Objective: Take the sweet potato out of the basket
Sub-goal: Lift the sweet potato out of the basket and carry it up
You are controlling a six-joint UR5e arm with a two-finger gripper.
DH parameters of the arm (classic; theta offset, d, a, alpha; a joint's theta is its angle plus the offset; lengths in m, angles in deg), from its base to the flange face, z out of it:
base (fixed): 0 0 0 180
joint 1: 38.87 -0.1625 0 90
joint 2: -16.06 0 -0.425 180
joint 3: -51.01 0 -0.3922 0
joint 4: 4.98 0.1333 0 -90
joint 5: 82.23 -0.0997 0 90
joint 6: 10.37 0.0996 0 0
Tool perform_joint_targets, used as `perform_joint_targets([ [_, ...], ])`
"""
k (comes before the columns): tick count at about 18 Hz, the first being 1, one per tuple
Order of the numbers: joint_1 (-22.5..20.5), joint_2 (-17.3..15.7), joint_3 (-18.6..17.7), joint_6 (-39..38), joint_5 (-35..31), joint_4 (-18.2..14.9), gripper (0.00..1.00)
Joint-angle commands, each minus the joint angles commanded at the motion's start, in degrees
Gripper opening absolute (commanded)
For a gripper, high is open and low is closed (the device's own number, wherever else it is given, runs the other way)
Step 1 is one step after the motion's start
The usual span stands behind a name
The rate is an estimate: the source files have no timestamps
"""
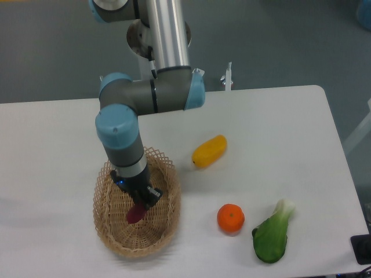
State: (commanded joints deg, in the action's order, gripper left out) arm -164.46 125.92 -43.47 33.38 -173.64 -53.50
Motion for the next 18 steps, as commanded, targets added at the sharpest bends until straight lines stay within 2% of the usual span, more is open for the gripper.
perform_joint_targets([
  [3,-4.03,-2.28,0.44,3.08,2.28,-0.61,0.32],
  [7,-9.31,-3.43,1.32,7.90,2.82,-3.24,0.32],
  [14,-20.56,-7.47,1.76,22.05,5.62,-12.64,0.32],
  [18,-23.47,-8.44,1.84,27.86,6.16,-15.20,0.32],
])
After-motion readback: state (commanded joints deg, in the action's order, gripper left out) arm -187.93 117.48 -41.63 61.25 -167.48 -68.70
